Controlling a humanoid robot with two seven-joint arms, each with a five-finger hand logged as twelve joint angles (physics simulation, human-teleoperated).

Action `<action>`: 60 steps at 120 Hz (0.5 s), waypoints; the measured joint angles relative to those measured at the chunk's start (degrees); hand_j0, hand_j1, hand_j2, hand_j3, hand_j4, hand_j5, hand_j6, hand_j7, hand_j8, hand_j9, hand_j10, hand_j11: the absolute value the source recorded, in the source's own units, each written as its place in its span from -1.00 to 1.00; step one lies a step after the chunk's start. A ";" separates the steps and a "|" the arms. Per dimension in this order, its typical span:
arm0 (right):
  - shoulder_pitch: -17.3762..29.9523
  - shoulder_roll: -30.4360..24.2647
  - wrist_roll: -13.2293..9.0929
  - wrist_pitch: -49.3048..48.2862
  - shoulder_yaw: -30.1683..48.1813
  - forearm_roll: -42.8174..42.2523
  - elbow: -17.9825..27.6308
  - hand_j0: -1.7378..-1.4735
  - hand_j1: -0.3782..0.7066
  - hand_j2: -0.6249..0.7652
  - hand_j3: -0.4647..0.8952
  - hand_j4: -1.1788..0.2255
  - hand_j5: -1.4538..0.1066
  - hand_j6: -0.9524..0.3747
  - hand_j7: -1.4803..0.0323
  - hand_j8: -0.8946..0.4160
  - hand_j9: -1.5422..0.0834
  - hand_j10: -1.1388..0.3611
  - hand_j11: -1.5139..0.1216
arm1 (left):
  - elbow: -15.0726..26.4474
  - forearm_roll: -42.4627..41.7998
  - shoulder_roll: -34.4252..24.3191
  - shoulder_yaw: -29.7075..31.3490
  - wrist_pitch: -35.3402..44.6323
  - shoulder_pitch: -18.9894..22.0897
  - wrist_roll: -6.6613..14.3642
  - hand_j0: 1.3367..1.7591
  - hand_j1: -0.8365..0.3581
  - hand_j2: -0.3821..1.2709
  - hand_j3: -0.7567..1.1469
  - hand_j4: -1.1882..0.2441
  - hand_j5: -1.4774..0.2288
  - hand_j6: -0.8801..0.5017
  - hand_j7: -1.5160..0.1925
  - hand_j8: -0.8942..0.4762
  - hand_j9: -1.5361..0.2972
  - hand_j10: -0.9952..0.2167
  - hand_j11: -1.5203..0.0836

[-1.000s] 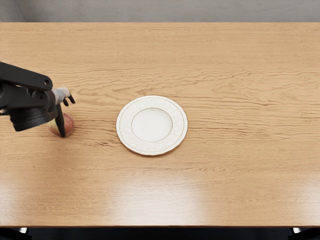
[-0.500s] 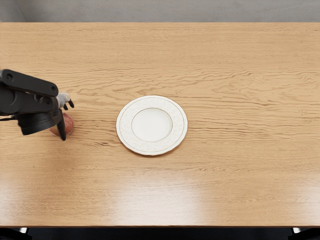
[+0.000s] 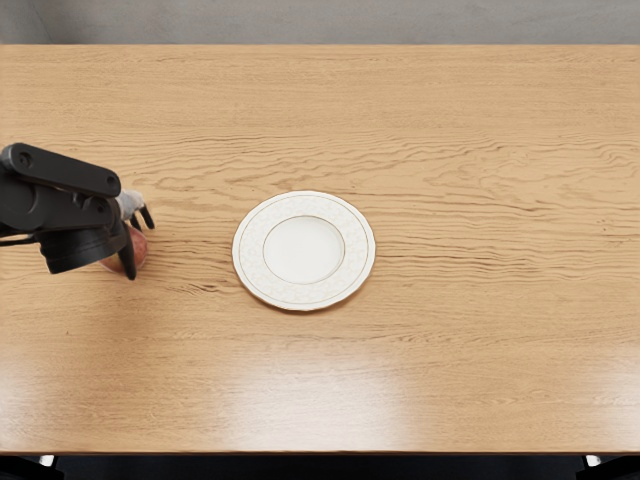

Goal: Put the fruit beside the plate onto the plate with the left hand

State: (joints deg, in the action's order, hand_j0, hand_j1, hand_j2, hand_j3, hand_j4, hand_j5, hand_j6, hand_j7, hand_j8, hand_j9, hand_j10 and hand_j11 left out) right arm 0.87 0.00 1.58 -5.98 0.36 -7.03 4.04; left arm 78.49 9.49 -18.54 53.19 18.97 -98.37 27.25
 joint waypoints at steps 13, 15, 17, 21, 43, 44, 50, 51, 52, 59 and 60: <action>-0.01 0.00 0.00 0.00 0.01 0.00 0.00 -0.40 -0.87 -0.11 -0.32 0.63 0.80 0.38 0.89 0.31 0.84 0.47 0.79 | 0.13 0.00 0.00 -0.07 -0.05 0.20 -0.06 0.52 0.17 -0.44 -0.20 0.09 0.11 -0.32 0.16 -0.29 0.10 -0.03 0.24; 0.00 0.00 0.00 0.00 0.01 0.00 0.00 -0.40 -0.87 -0.11 -0.32 0.63 0.80 0.38 0.89 0.31 0.84 0.47 0.79 | 0.15 0.00 0.00 -0.07 -0.05 0.20 -0.06 0.52 0.16 -0.44 -0.20 0.09 0.11 -0.32 0.15 -0.30 0.09 -0.04 0.23; 0.00 0.00 0.00 0.00 0.01 0.00 0.00 -0.40 -0.87 -0.11 -0.32 0.63 0.80 0.38 0.89 0.31 0.84 0.47 0.79 | 0.16 0.00 0.00 -0.07 -0.06 0.20 -0.06 0.52 0.15 -0.44 -0.20 0.08 0.10 -0.33 0.14 -0.30 0.09 -0.04 0.22; 0.00 0.00 0.00 0.00 0.01 0.00 0.00 -0.40 -0.87 -0.11 -0.32 0.63 0.80 0.38 0.89 0.31 0.84 0.47 0.79 | 0.19 0.00 0.00 -0.08 -0.06 0.24 -0.07 0.52 0.14 -0.43 -0.20 0.07 0.09 -0.34 0.13 -0.31 0.08 -0.05 0.21; 0.00 0.00 0.00 0.00 0.01 0.00 0.00 -0.40 -0.87 -0.11 -0.32 0.63 0.80 0.38 0.89 0.31 0.84 0.47 0.79 | 0.31 0.04 -0.09 -0.04 -0.17 0.29 -0.08 0.52 0.07 -0.42 -0.20 0.01 0.03 -0.40 0.07 -0.27 0.02 -0.12 0.14; 0.00 0.00 0.00 0.00 0.01 0.00 0.00 -0.40 -0.87 -0.11 -0.32 0.63 0.80 0.38 0.89 0.31 0.84 0.47 0.79 | 0.32 0.04 -0.09 -0.04 -0.19 0.29 -0.08 0.52 0.06 -0.42 -0.20 0.01 0.02 -0.40 0.06 -0.26 0.01 -0.13 0.14; -0.01 0.00 0.00 0.00 0.00 0.00 0.00 -0.40 -0.87 -0.11 -0.32 0.63 0.80 0.38 0.89 0.31 0.84 0.47 0.79 | 0.35 0.04 -0.09 -0.03 -0.26 0.31 -0.08 0.52 0.03 -0.41 -0.20 -0.02 -0.01 -0.42 0.03 -0.22 -0.02 -0.08 0.10; -0.01 0.00 0.00 0.00 0.01 0.00 0.00 -0.40 -0.87 -0.11 -0.32 0.63 0.80 0.38 0.89 0.31 0.84 0.47 0.79 | 0.36 0.01 -0.09 -0.03 -0.27 0.34 -0.08 0.51 0.03 -0.40 -0.20 -0.03 -0.02 -0.41 0.02 -0.21 -0.03 -0.06 0.09; -0.01 0.00 0.00 0.00 0.01 0.00 0.00 -0.40 -0.87 -0.11 -0.32 0.63 0.80 0.38 0.89 0.31 0.84 0.47 0.79 | 0.36 -0.07 -0.09 -0.03 -0.27 0.31 -0.08 0.51 0.03 -0.41 -0.20 -0.03 -0.03 -0.41 0.02 -0.21 -0.03 -0.06 0.08; -0.01 0.00 0.00 0.00 0.00 0.00 0.00 -0.40 -0.87 -0.11 -0.32 0.63 0.80 0.38 0.89 0.31 0.84 0.47 0.79 | 0.38 -0.75 -0.09 -0.02 -0.31 0.28 -0.07 0.51 0.02 -0.40 -0.20 -0.08 -0.05 -0.41 -0.01 -0.20 -0.06 -0.04 0.04; -0.01 0.00 0.00 0.00 0.01 0.00 0.00 -0.40 -0.87 -0.11 -0.32 0.63 0.80 0.38 0.89 0.31 0.84 0.47 0.79 | 0.38 -0.82 -0.09 -0.01 -0.30 0.28 -0.07 0.51 0.02 -0.40 -0.20 -0.08 -0.05 -0.41 -0.02 -0.20 -0.07 -0.04 0.04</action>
State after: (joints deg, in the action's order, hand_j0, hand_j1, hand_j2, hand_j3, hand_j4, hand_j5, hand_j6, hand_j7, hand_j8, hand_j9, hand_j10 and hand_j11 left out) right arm 0.86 0.00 1.58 -5.98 0.37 -7.03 4.04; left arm 78.87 8.67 -18.63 53.18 18.67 -98.09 27.17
